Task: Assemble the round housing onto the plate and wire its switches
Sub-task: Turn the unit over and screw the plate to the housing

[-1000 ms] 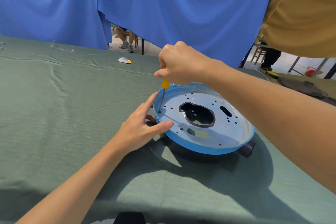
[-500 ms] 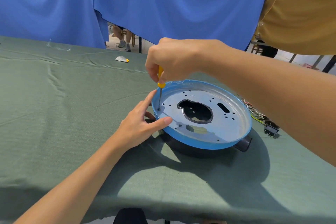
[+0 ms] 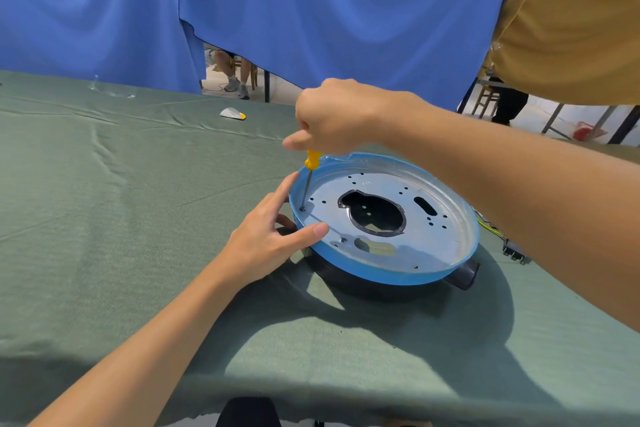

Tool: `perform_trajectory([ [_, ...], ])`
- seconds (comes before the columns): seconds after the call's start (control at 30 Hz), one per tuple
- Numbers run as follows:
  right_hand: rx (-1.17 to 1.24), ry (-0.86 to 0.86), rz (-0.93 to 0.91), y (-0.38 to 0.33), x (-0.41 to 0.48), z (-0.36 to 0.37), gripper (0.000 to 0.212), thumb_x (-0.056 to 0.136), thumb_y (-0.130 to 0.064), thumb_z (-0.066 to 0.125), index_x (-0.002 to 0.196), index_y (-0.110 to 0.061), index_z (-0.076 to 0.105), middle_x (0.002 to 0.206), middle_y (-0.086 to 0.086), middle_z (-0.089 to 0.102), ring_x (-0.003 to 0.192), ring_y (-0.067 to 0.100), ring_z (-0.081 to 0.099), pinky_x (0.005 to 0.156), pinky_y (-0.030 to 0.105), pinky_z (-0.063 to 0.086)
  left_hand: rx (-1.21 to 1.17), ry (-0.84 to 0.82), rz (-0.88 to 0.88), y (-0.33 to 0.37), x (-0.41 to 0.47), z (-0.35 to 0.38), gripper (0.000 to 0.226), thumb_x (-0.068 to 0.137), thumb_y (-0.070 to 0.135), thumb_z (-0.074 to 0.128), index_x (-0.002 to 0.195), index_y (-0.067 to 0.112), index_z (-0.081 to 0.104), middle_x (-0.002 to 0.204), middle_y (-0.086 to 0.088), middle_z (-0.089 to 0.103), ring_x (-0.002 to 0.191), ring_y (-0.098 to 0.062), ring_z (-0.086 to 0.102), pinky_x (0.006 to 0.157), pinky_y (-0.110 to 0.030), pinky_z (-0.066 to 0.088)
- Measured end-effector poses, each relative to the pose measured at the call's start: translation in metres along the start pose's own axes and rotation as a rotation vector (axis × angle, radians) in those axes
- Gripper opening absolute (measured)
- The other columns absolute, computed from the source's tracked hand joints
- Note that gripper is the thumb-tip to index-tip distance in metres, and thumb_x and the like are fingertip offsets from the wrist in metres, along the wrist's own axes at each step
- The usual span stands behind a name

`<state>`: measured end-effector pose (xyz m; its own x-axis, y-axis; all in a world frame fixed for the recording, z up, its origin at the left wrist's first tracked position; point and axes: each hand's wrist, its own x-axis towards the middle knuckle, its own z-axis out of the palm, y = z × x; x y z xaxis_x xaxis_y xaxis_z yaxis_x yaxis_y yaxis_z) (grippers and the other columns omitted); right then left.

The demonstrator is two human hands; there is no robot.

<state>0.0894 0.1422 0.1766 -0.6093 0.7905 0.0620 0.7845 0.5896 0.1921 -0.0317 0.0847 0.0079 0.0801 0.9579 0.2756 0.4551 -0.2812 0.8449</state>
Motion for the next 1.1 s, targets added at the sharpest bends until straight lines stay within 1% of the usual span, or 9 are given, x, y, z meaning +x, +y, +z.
perform_trajectory([
  [0.17,0.018,-0.125,-0.034,-0.003,-0.003,-0.008,0.018,0.089,-0.023,0.056,0.102,-0.010,0.060,0.086,0.009,0.064,0.065,0.022,0.055,0.046,0.024,0.034,0.007,-0.005,-0.011,0.000,0.001,0.000,0.080,0.045,0.100,0.050,0.115,0.089,0.013,0.114,0.056,0.038,0.096,0.011,0.055,0.092,-0.047,0.052],
  [0.23,0.039,-0.005,-0.036,-0.004,-0.004,-0.002,0.008,0.088,-0.020,0.057,0.084,-0.013,0.058,0.078,0.009,0.060,0.066,0.023,0.054,0.045,0.024,0.031,0.013,-0.008,-0.024,0.000,0.001,0.000,0.082,0.044,0.101,0.049,0.116,0.088,0.011,0.113,0.057,0.036,0.096,0.013,0.054,0.092,-0.046,0.053],
  [0.33,0.077,0.110,0.052,-0.006,-0.006,0.006,0.029,0.089,-0.020,0.051,0.065,-0.015,0.036,0.067,0.004,0.041,0.059,0.021,0.039,0.047,0.028,0.026,0.010,-0.008,-0.025,0.000,0.001,0.000,0.084,0.044,0.101,0.049,0.119,0.086,0.012,0.118,0.051,0.037,0.096,0.011,0.055,0.091,-0.047,0.053],
  [0.43,0.042,0.023,0.069,-0.006,-0.005,0.003,0.028,0.092,-0.038,0.052,0.075,-0.016,0.048,0.073,0.004,0.050,0.061,0.019,0.046,0.048,0.027,0.029,-0.006,-0.001,-0.023,0.000,0.001,0.001,0.084,0.047,0.098,0.052,0.121,0.084,0.014,0.125,0.040,0.043,0.095,0.009,0.056,0.091,-0.048,0.053],
  [0.57,0.061,0.006,0.003,-0.001,0.000,0.001,0.002,0.085,-0.015,0.054,0.087,-0.014,0.055,0.086,0.010,0.062,0.071,0.025,0.058,0.047,0.025,0.035,-0.032,-0.007,-0.031,-0.002,0.002,0.001,0.089,0.045,0.097,0.055,0.125,0.080,0.017,0.124,0.028,0.050,0.092,0.001,0.061,0.085,-0.050,0.056],
  [0.7,0.017,0.167,0.009,-0.001,-0.001,0.010,0.035,0.091,-0.026,0.057,0.065,-0.018,0.036,0.069,0.004,0.043,0.060,0.019,0.042,0.048,0.028,0.028,-0.019,-0.013,-0.033,-0.002,0.002,0.001,0.087,0.044,0.100,0.051,0.121,0.084,0.014,0.124,0.035,0.045,0.094,0.006,0.059,0.088,-0.048,0.055],
  [0.83,-0.003,0.028,0.052,-0.003,-0.004,0.004,0.036,0.093,-0.048,0.052,0.073,-0.021,0.040,0.075,0.001,0.049,0.060,0.014,0.042,0.048,0.029,0.027,-0.008,-0.010,-0.038,-0.002,0.002,0.001,0.086,0.050,0.094,0.054,0.125,0.080,0.014,0.128,0.033,0.045,0.095,0.011,0.055,0.091,-0.046,0.053],
  [0.97,0.167,-0.041,-0.045,-0.005,-0.005,-0.005,0.016,0.088,-0.015,0.053,0.105,-0.016,0.054,0.089,0.005,0.064,0.064,0.014,0.057,0.038,0.019,0.039,0.009,-0.016,-0.048,-0.001,0.003,0.001,0.083,0.053,0.090,0.053,0.124,0.079,0.011,0.129,0.030,0.046,0.095,0.013,0.054,0.093,-0.044,0.053],
  [1.1,0.104,0.178,-0.073,-0.009,0.002,0.005,0.019,0.090,-0.020,0.060,0.077,-0.019,0.046,0.084,0.005,0.051,0.075,0.022,0.050,0.046,0.026,0.032,0.008,-0.015,-0.044,-0.002,0.003,0.001,0.089,0.049,0.096,0.051,0.126,0.078,0.011,0.134,0.025,0.047,0.096,0.011,0.055,0.094,-0.044,0.052],
])
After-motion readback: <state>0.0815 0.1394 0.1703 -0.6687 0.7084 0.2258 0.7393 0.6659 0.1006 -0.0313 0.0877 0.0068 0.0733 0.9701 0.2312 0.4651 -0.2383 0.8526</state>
